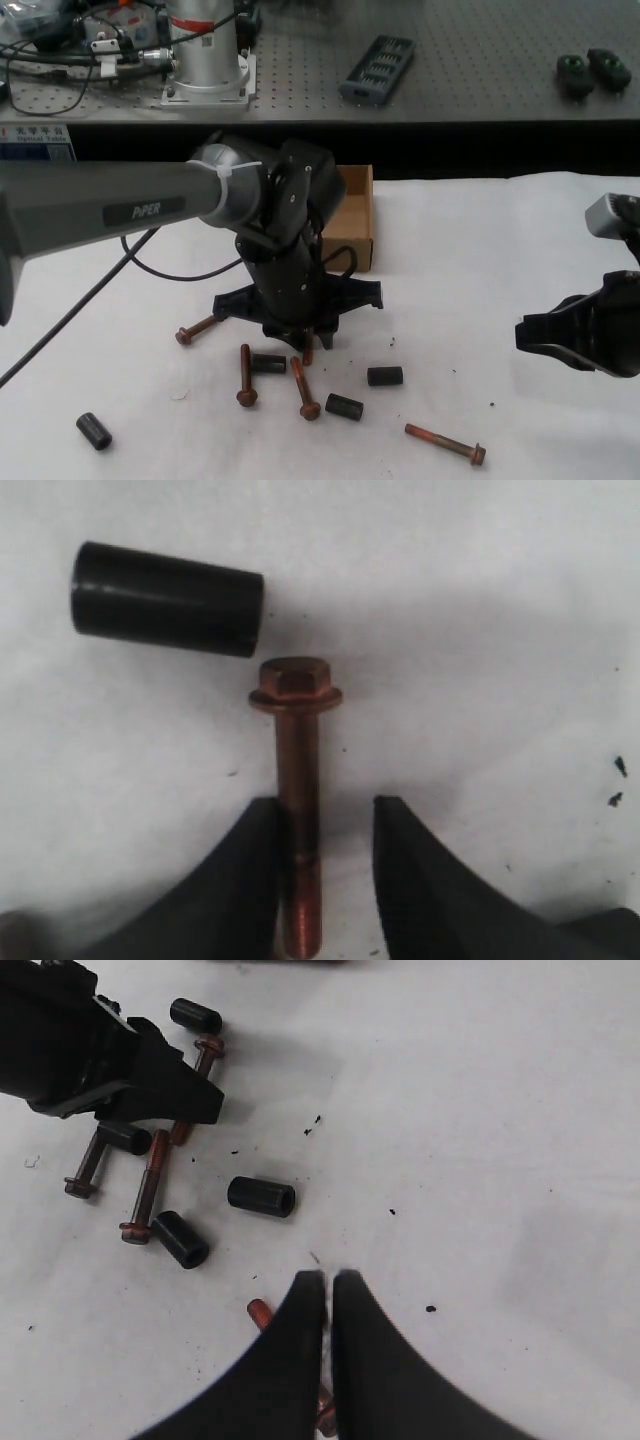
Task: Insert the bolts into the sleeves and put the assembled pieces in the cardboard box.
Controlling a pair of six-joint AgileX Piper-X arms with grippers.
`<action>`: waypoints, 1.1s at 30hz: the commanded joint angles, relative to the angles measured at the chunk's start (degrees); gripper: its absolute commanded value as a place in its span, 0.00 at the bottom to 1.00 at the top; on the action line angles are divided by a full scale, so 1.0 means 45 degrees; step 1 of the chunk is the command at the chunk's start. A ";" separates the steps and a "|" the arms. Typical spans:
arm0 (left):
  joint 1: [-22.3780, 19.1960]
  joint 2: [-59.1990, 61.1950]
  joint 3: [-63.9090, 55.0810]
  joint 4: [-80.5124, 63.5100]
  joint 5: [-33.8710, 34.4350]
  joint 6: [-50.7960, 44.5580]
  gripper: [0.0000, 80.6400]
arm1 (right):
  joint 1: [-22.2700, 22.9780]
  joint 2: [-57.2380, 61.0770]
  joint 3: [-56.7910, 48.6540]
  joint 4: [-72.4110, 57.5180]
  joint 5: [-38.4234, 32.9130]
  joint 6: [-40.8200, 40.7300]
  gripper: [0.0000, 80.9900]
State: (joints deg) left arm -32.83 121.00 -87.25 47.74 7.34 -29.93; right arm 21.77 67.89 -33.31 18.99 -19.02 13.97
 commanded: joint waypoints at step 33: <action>0.0002 0.0285 -0.0840 0.1270 -0.1303 0.0162 0.32 | -0.0080 0.0001 -0.0135 -0.0129 -0.0192 -0.0157 0.06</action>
State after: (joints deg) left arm -32.97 122.11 -90.52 51.26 1.44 -29.79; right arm 21.77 67.89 -33.31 18.99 -19.02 13.97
